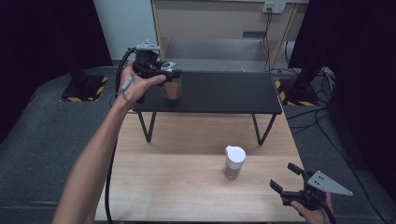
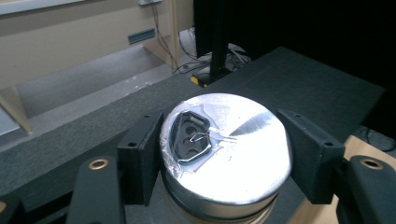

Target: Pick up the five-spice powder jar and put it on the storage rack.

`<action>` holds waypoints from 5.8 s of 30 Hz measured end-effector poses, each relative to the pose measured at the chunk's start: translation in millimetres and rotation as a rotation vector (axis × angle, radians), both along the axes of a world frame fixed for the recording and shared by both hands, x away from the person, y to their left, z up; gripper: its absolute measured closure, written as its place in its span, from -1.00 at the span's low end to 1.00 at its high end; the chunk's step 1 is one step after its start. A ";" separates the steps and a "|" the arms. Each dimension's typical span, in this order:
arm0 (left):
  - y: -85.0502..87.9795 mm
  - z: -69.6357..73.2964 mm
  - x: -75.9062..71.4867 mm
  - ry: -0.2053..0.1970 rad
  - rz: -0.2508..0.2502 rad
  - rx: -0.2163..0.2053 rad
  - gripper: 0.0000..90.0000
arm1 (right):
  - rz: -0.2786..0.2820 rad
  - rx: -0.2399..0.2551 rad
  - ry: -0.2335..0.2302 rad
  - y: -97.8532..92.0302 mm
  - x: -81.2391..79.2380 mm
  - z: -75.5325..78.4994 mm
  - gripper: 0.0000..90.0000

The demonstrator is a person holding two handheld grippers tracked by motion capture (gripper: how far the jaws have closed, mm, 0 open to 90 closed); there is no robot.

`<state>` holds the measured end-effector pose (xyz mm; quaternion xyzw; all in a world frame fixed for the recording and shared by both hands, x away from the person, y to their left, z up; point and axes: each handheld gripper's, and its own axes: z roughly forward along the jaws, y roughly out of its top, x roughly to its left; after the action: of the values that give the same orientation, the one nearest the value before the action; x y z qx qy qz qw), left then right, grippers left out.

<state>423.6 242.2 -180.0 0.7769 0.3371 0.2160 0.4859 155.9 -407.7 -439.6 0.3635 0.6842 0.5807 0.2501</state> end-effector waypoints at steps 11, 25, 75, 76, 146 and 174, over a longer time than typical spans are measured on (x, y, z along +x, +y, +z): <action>0.5 -10.9 9.9 0.006 0.030 -0.010 -0.26 | -0.001 0.001 0.000 -0.2 -0.7 -0.3 -0.89; 0.8 -24.1 16.6 0.021 0.025 -0.022 -0.26 | 0.000 0.003 0.000 -0.9 -0.7 -0.6 -0.89; 32.3 -15.7 -56.7 -0.160 -0.185 -0.226 -0.85 | 0.002 -0.006 0.000 1.6 -1.0 0.6 -0.89; 33.4 -17.7 -61.7 -0.162 -0.209 -0.226 -0.85 | 0.002 -0.006 0.001 1.7 -1.0 0.7 -0.89; 82.5 -200.8 -196.3 -0.168 -0.151 -0.173 -0.83 | 0.008 -0.017 -0.001 3.6 0.3 1.6 -0.89; 110.9 -222.0 -231.6 -0.197 0.049 -0.164 -0.90 | 0.000 -0.016 -0.003 3.4 -0.5 1.6 -0.89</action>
<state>192.0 353.1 -402.0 0.7013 0.3228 0.2750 0.5730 155.4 -404.3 -437.9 0.3606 0.6885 0.5757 0.2541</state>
